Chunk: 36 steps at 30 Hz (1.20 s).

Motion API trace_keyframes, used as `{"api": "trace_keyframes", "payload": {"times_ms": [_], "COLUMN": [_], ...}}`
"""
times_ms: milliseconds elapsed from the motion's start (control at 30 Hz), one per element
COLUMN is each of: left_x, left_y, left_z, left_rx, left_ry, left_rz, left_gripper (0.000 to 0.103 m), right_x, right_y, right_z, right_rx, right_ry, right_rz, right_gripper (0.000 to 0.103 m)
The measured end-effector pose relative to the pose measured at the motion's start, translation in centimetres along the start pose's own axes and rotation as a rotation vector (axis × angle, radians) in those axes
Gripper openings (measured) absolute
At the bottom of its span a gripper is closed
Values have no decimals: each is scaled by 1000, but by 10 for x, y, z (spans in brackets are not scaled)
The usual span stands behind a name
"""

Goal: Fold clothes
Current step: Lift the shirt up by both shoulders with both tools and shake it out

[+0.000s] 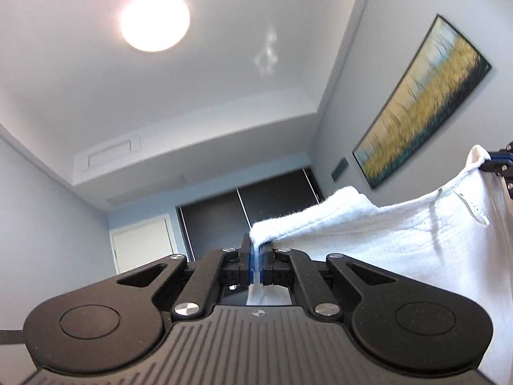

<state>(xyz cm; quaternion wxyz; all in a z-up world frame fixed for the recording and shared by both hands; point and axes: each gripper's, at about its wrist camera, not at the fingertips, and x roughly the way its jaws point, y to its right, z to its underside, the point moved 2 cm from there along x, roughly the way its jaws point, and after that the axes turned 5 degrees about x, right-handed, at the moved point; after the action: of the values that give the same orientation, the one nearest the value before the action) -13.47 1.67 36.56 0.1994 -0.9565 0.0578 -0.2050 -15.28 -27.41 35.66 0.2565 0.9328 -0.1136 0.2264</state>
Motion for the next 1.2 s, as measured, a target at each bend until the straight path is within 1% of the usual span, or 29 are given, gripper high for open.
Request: {"api": "trace_keyframes", "payload": {"times_ms": [133,200,267,333,400,467,567,700,867,1067,1200], "left_x": [-18,-23,-25,-26,-20,-11,8,49,107,178,226], "left_y": [-7,-9,-10,-11,-10,-6,6,28,60,98,123], "left_z": [-20,-26,-29,-29,-22,-16,3,40,112,205,270], "left_rx": [-12,-11,-2,4,12,22,60,97,138,199,213], "left_ry": [58,64,51,25,-12,-53,-123,-246,-417,-568,-666], "left_rz": [-27,-37,-41,-38,-27,-13,5,60,135,205,273], "left_gripper": [1,1,1,1,1,1,1,1,1,1,1], "right_x": [-16,-26,-34,-37,-39,-35,-22,1,35,98,145], "right_y": [16,22,26,28,23,21,12,-3,-33,-80,-118], "right_z": [-21,-32,-39,-41,-34,-28,-11,20,71,145,207], "right_rx": [21,22,23,23,23,24,12,-1,-33,-58,-67], "right_ry": [63,96,113,113,101,76,26,-54,-174,-336,-454], "right_rz": [26,35,38,34,22,6,-21,-64,-131,-193,-224], "right_gripper": [7,7,7,7,7,7,7,7,7,7,7]}}
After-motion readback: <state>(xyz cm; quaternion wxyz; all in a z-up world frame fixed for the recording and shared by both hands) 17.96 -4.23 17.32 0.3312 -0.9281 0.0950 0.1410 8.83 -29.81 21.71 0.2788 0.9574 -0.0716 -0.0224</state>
